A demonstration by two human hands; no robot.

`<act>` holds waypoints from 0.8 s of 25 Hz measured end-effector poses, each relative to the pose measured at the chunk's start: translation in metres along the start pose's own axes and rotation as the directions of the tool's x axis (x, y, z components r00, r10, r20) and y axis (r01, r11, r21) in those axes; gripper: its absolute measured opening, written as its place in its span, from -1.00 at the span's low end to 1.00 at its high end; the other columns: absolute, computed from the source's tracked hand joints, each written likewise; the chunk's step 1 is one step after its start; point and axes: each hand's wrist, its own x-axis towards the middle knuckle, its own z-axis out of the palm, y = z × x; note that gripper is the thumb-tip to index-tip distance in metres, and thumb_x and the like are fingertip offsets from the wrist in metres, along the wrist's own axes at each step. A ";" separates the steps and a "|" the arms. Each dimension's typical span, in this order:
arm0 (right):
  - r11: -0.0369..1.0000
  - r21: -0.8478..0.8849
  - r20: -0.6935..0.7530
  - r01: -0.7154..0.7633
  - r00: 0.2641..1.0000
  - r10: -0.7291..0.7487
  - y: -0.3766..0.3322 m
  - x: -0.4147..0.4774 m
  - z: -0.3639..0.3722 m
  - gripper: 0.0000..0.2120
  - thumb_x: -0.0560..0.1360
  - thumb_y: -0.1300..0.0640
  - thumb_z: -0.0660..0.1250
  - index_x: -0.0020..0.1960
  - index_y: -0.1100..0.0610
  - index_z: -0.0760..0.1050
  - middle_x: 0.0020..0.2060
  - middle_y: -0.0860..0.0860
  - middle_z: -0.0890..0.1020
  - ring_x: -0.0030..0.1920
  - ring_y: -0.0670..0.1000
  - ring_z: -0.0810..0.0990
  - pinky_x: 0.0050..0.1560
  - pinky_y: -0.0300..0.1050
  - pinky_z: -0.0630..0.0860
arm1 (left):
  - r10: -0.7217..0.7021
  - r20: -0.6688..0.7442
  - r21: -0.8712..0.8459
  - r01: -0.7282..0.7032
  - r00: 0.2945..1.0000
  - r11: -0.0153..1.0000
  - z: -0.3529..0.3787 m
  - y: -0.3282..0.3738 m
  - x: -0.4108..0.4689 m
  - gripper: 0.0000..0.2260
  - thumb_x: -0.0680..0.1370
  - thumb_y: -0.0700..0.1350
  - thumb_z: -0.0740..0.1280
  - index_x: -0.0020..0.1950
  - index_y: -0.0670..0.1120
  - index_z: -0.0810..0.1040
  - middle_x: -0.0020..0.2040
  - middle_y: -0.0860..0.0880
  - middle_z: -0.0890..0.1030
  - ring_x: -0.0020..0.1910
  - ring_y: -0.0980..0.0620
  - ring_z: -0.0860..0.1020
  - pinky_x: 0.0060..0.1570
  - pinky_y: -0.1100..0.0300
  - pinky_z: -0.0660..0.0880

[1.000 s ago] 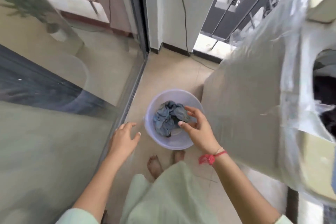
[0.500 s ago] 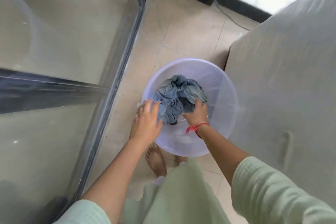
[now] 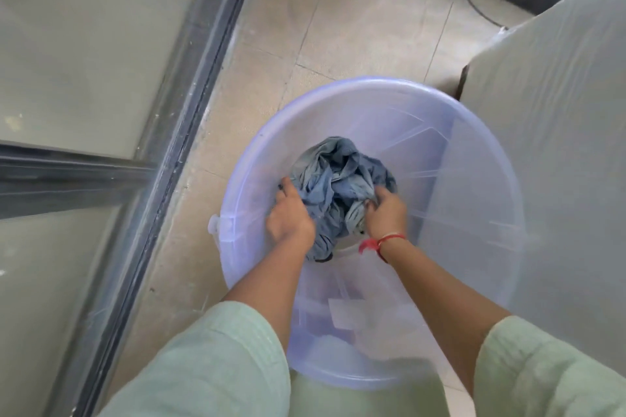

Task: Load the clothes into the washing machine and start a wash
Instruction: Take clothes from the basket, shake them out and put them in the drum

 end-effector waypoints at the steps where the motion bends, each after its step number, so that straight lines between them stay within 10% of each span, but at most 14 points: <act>1: 1.000 0.012 -0.037 -0.004 0.999 0.005 0.001 -0.014 -0.006 -0.76 0.51 0.29 0.21 0.14 0.20 0.53 0.01 0.27 0.58 0.03 0.26 0.55 -0.04 -0.03 0.45 | 0.006 0.011 0.040 -0.007 1.000 0.999 -0.003 0.000 -0.003 -0.58 0.54 -0.17 0.26 0.39 -0.09 0.30 0.29 -0.12 0.47 0.20 -0.16 0.51 0.07 0.03 0.45; 10: 0.922 0.380 -0.297 -0.066 0.936 0.190 -0.022 -0.201 -0.174 -0.65 0.42 0.12 0.10 0.01 0.28 0.57 -0.12 0.27 0.57 -0.08 0.25 0.52 -0.13 -0.09 0.32 | 0.307 -0.215 -0.225 -0.353 0.927 0.908 -0.113 -0.015 -0.203 -0.77 0.51 -0.26 0.22 0.12 -0.08 0.50 0.03 -0.18 0.41 -0.01 -0.24 0.47 -0.08 -0.06 0.46; 15: 0.866 0.496 -0.340 0.066 0.932 0.124 -0.083 -0.286 -0.291 -0.67 0.41 0.14 0.06 -0.08 0.33 0.49 -0.15 0.25 0.52 -0.15 0.11 0.44 -0.18 -0.18 0.20 | 0.365 -0.504 -0.383 -0.582 0.783 0.718 -0.230 -0.007 -0.309 -0.81 0.46 -0.30 0.25 0.05 -0.17 0.50 0.16 -0.24 0.41 0.19 -0.20 0.42 0.14 0.18 0.29; 20: 0.770 0.578 -0.434 0.271 0.901 0.010 -0.142 -0.359 -0.391 -0.77 0.43 0.13 0.06 -0.13 0.25 0.42 -0.16 0.15 0.43 -0.12 -0.03 0.32 -0.10 -0.20 0.20 | 0.437 -0.679 -0.393 -0.795 0.589 0.461 -0.373 0.023 -0.418 -0.95 0.55 -0.16 0.25 0.00 -0.08 0.44 -0.21 0.09 0.52 -0.25 0.23 0.46 -0.25 0.28 0.35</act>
